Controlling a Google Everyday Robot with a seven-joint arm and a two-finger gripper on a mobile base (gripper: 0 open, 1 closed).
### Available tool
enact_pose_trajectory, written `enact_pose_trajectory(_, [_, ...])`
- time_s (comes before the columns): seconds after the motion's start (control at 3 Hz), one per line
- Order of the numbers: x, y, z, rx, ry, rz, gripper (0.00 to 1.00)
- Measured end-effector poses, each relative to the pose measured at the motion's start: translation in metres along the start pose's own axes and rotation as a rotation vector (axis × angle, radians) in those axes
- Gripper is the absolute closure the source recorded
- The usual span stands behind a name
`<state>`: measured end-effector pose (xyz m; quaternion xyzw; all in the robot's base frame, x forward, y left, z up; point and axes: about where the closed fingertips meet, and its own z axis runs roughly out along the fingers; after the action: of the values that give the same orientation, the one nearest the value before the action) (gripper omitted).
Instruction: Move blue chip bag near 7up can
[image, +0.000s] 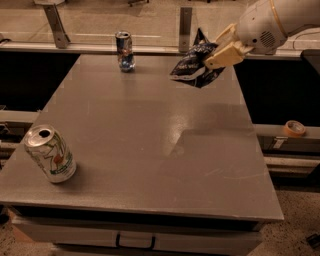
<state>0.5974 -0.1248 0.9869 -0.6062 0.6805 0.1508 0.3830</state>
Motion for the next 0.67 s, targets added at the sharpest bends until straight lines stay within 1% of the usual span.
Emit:
enact_pose_trajectory(0.33, [-0.022,0.025,0.022,-0.064,-0.045,-0.047,1.0])
enact_pose_trajectory(0.67, [-0.046,0.052,0.045,-0.127,-0.095,-0.077,1.0])
